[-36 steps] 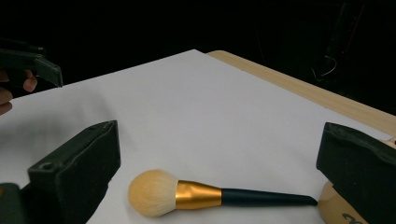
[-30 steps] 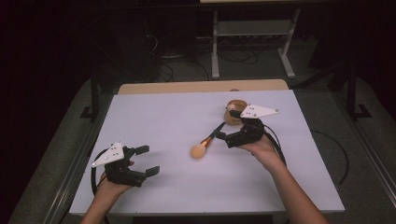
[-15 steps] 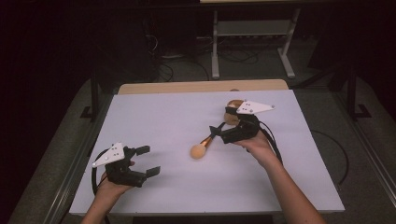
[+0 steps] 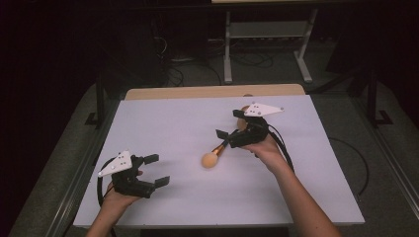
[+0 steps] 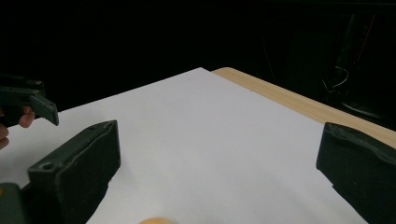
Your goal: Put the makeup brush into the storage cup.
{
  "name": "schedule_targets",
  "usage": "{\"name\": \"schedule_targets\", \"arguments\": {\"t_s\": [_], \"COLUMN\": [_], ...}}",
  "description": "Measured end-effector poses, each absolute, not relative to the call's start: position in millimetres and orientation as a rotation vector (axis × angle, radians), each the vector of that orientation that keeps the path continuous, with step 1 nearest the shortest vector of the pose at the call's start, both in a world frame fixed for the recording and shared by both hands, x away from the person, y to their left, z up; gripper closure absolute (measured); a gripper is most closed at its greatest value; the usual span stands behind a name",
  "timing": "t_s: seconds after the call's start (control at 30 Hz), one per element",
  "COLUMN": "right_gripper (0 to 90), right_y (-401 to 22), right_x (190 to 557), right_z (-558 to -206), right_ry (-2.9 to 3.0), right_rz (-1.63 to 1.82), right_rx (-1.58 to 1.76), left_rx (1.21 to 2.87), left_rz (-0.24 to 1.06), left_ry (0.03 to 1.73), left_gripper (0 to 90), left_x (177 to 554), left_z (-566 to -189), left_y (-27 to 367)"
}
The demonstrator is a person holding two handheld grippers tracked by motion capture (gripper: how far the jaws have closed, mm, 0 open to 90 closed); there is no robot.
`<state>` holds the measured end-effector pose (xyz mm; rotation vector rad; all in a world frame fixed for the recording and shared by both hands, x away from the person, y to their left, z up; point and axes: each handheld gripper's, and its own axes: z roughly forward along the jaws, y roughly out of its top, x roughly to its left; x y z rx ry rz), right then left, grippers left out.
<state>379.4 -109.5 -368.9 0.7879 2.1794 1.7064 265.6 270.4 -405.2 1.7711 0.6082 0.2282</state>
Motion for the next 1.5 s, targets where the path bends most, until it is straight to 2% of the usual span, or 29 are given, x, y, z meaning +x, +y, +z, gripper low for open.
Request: {"name": "schedule_targets", "arguments": {"t_s": [1.5], "right_gripper": [0.0], "right_y": [-71.1], "right_x": [420.4], "right_z": [-364.9], "right_ry": [2.283], "right_rz": [1.613], "right_rx": [0.764], "left_rx": [1.781], "left_rz": [0.229], "left_ry": [0.594], "left_gripper": [10.0], "left_x": [267.3], "left_z": [-404.7], "left_y": [272.7]}}
